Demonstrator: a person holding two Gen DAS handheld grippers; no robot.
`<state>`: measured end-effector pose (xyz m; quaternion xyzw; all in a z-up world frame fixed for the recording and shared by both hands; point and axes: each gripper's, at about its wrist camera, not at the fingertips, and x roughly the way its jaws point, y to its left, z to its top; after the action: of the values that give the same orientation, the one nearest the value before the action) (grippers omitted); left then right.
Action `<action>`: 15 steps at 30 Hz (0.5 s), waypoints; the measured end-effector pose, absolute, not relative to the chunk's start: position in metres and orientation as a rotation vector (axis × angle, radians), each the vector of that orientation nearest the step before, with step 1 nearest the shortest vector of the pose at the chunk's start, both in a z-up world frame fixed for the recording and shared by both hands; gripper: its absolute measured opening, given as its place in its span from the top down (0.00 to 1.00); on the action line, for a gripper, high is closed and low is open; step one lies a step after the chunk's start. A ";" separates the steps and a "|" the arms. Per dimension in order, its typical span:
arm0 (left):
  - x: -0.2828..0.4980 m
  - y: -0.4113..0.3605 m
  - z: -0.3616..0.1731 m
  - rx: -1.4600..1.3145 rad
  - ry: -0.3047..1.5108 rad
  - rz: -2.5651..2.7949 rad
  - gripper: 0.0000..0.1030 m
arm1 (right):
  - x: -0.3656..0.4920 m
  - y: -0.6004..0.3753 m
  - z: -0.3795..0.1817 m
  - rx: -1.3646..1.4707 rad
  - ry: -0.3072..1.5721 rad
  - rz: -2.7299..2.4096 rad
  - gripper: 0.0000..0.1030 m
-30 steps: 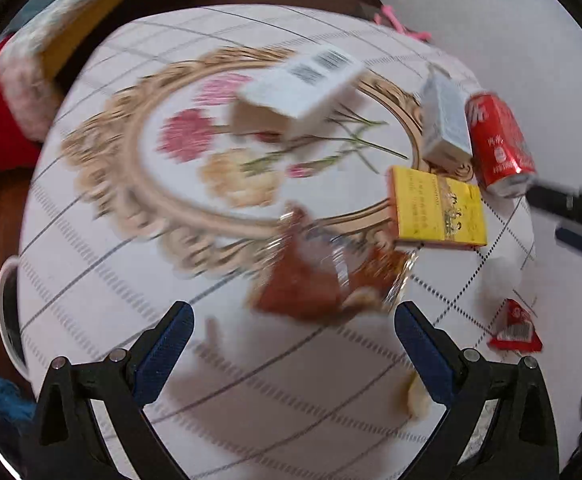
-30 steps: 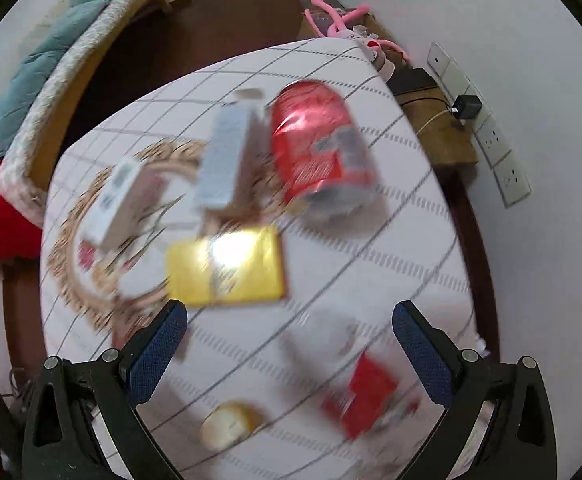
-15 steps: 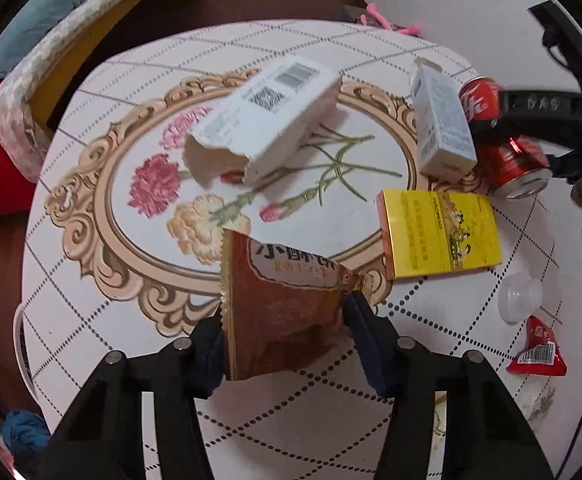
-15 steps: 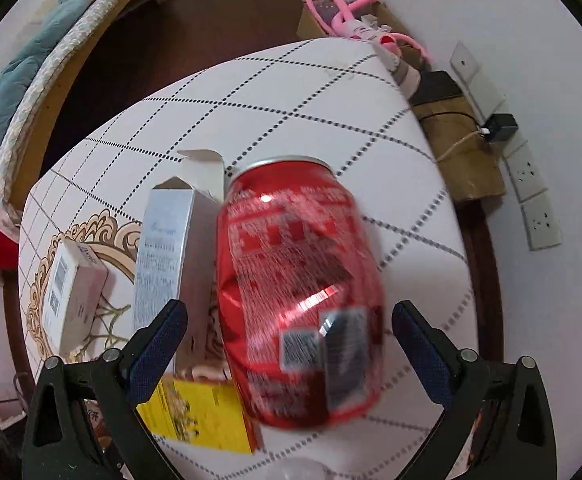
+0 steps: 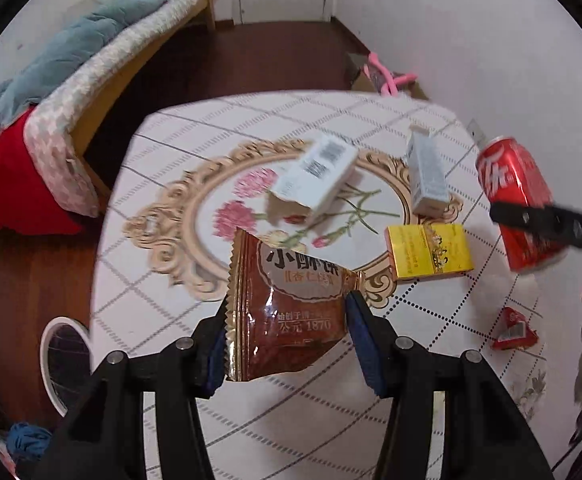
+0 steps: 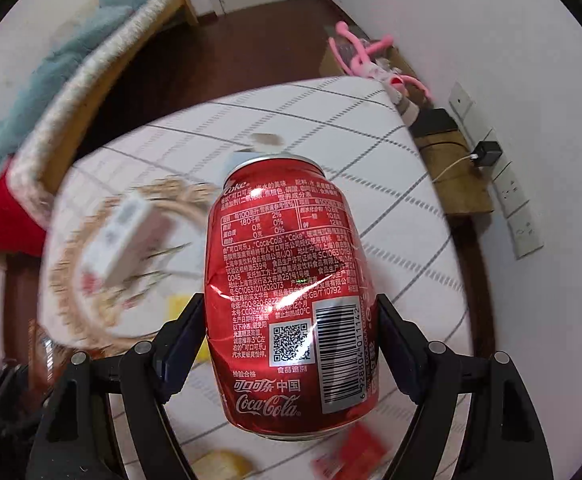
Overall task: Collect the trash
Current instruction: 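Carry the cookie bag and red can over the trash bin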
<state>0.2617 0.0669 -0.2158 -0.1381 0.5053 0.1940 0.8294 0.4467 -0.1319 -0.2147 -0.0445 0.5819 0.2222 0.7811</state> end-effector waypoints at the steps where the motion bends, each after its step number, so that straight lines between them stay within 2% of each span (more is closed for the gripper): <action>1: 0.253 0.069 -0.209 -0.297 1.060 0.417 0.52 | 0.437 -0.132 -0.208 -0.081 1.244 0.502 0.20; 7: 0.196 0.098 -0.164 -0.321 0.970 0.460 0.52 | 0.370 -0.107 -0.169 -0.041 1.196 0.636 0.20; 15: 0.103 0.155 -0.121 -0.326 0.885 0.595 0.52 | 0.270 -0.026 -0.126 -0.013 1.152 0.858 0.20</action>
<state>0.1031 0.1552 -0.1213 -0.1545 0.4201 0.2823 0.8485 0.2701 -0.0256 -0.1261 -0.0060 0.5276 0.3932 0.7530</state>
